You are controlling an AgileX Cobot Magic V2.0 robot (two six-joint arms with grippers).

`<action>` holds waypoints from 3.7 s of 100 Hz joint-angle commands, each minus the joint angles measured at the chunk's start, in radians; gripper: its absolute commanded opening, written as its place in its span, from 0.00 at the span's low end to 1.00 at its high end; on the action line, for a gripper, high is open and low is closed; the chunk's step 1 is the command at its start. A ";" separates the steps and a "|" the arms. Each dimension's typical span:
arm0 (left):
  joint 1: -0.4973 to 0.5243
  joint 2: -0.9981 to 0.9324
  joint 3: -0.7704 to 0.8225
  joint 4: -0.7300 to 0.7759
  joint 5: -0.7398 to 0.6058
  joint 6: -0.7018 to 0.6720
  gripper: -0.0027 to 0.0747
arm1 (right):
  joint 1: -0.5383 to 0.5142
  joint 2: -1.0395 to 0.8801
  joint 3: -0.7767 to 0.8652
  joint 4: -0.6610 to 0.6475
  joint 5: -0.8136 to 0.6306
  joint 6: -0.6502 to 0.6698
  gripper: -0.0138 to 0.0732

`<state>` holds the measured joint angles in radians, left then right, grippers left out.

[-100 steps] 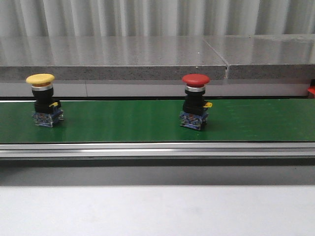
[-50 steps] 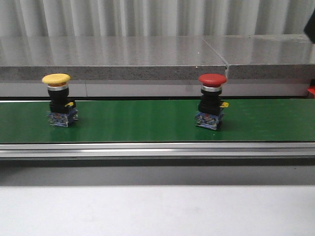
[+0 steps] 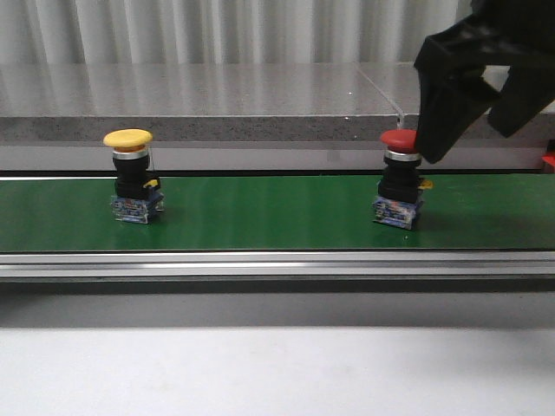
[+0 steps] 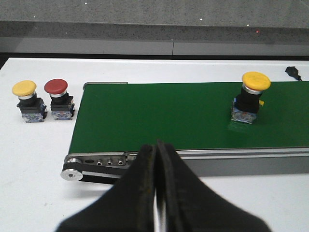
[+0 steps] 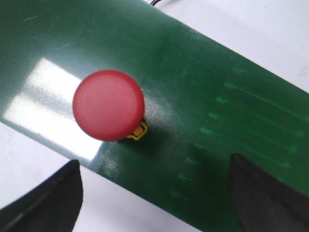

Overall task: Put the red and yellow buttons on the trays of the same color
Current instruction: 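Lower the right gripper onto the red button on the belt and grasp, then carry the red button into the red tray and open the right gripper, then move the right gripper back over the belt above the yellow button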

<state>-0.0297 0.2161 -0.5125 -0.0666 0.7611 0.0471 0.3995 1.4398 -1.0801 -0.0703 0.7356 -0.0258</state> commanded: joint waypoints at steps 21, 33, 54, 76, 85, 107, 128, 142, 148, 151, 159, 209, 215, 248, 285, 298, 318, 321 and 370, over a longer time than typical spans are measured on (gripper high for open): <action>-0.008 0.012 -0.023 -0.014 -0.066 -0.003 0.01 | 0.004 0.051 -0.086 0.017 -0.044 -0.009 0.86; -0.008 0.012 -0.023 -0.014 -0.066 -0.003 0.01 | 0.004 0.079 -0.095 0.017 -0.063 -0.009 0.86; -0.008 0.012 -0.023 -0.014 -0.066 -0.003 0.01 | 0.004 0.129 -0.102 0.017 -0.074 -0.008 0.69; -0.008 0.012 -0.023 -0.014 -0.066 -0.003 0.01 | -0.004 0.120 -0.117 0.017 -0.033 -0.005 0.35; -0.008 0.012 -0.023 -0.014 -0.066 -0.003 0.01 | -0.025 0.106 -0.156 0.017 0.015 -0.005 0.34; -0.008 0.012 -0.023 -0.014 -0.066 -0.003 0.01 | -0.184 0.069 -0.328 0.017 0.153 -0.005 0.34; -0.008 0.012 -0.023 -0.014 -0.066 -0.003 0.01 | -0.427 0.071 -0.445 0.018 0.204 0.000 0.34; -0.008 0.012 -0.023 -0.014 -0.066 -0.003 0.01 | -0.593 0.081 -0.456 0.018 0.189 0.012 0.34; -0.008 0.012 -0.023 -0.014 -0.066 -0.003 0.01 | -0.655 0.088 -0.456 0.020 0.183 0.012 0.34; -0.008 0.012 -0.023 -0.014 -0.066 -0.003 0.01 | -0.692 0.093 -0.456 0.025 0.175 0.012 0.34; -0.008 0.012 -0.023 -0.014 -0.066 -0.003 0.01 | -0.769 0.111 -0.456 0.060 0.142 0.013 0.34; -0.008 0.012 -0.023 -0.014 -0.066 -0.003 0.01 | -0.952 0.398 -0.480 0.175 -0.020 0.012 0.34; -0.008 0.012 -0.023 -0.014 -0.066 -0.003 0.01 | -0.952 0.444 -0.510 0.175 -0.018 0.011 0.34; -0.008 0.012 -0.023 -0.014 -0.066 -0.003 0.01 | -0.955 0.598 -0.639 0.175 0.012 -0.008 0.34; -0.008 0.013 -0.023 -0.014 -0.066 -0.003 0.01 | -0.968 0.644 -0.645 0.174 0.014 -0.008 0.34; -0.008 0.013 -0.023 -0.014 -0.066 -0.003 0.01 | -0.975 0.644 -0.645 0.174 0.011 -0.008 0.40; -0.008 0.013 -0.023 -0.014 -0.066 -0.003 0.01 | -0.983 0.638 -0.645 0.174 0.019 -0.008 0.76; -0.008 0.013 -0.023 -0.014 -0.066 -0.003 0.01 | -0.983 0.636 -0.645 0.174 0.019 -0.008 0.80; -0.008 0.013 -0.023 -0.014 -0.066 -0.003 0.01 | -0.972 0.471 -0.782 0.291 0.132 -0.066 0.82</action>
<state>-0.0297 0.2161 -0.5103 -0.0666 0.7611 0.0471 -0.5778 2.0235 -1.8240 0.1711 0.8675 -0.0394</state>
